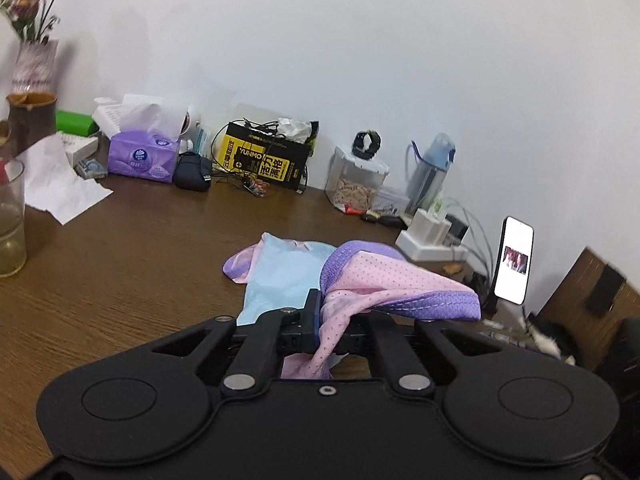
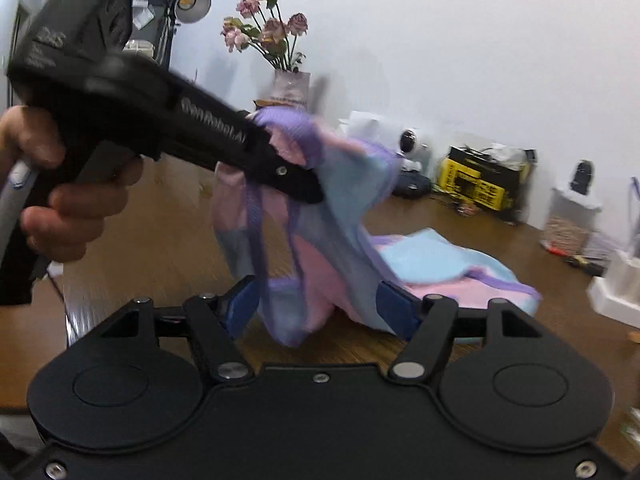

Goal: Fold clothes

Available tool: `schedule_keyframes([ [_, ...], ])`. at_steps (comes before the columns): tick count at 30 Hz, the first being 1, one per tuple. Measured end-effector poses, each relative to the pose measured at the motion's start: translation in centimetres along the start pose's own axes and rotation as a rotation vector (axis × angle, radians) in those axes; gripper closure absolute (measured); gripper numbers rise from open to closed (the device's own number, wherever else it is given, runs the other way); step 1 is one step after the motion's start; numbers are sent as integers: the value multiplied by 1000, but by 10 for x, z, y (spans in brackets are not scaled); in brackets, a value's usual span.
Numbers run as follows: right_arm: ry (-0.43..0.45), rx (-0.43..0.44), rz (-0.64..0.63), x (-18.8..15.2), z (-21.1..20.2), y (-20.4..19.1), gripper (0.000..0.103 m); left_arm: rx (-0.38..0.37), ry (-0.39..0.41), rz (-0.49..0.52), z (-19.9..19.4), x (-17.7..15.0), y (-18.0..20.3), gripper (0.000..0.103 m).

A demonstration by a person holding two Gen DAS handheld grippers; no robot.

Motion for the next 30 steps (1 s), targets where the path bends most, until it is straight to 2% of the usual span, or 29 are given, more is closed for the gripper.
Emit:
schedule_keyframes([
  [1,-9,-1,-4,0,9,-3,62,-1,4,-1,-1,1,-1,98],
  [2,-27,-4,10,0,16,-1,84,4,11,1,-2,2,-2,98],
  [3,-46,-7,26,-2,22,1,97,20,17,15,-3,3,-5,98],
  [6,-47,-38,49,-4,16,11,97,82,7,45,4,-2,-14,97],
  [9,-29,-53,103,-9,-10,22,97,92,-32,44,17,-12,-15,91],
  [10,-40,-60,135,-15,-21,26,97,93,-44,48,21,-16,-15,86],
  [11,-49,-72,149,-21,-31,27,97,95,-54,64,25,-20,-13,74],
  [14,-90,-135,131,-40,-53,28,97,95,-54,92,24,-29,-12,53],
  [16,-109,-149,138,-45,-58,32,97,98,-58,88,21,-33,-16,52],
  [18,-158,-161,148,-59,-66,35,92,97,-73,89,19,-39,-17,52],
  [19,-186,-152,124,-66,-68,33,87,98,-83,107,16,-43,-17,52],
  [20,-217,-142,97,-73,-70,31,75,98,-86,118,15,-45,-16,52],
  [22,-215,-107,64,-70,-78,26,67,101,-87,170,9,-48,-12,51],
  [24,-177,-77,51,-55,-86,25,40,116,-89,204,4,-49,-9,50],
  [26,-113,-70,10,-34,-84,28,39,126,-96,199,1,-50,-11,48],
  [30,-60,-119,-289,-7,-57,23,39,184,-114,140,-5,-56,-21,47],
])
Point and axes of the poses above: each gripper's, at about its wrist camera, not at the fingertips, and z roughly the way its jaws point, y to its right, x to its top, the point moved 9 cm from there along z, roughly the way its jaws point, and after that the axes turned 2 degrees about -x, right-handed, at the moved point
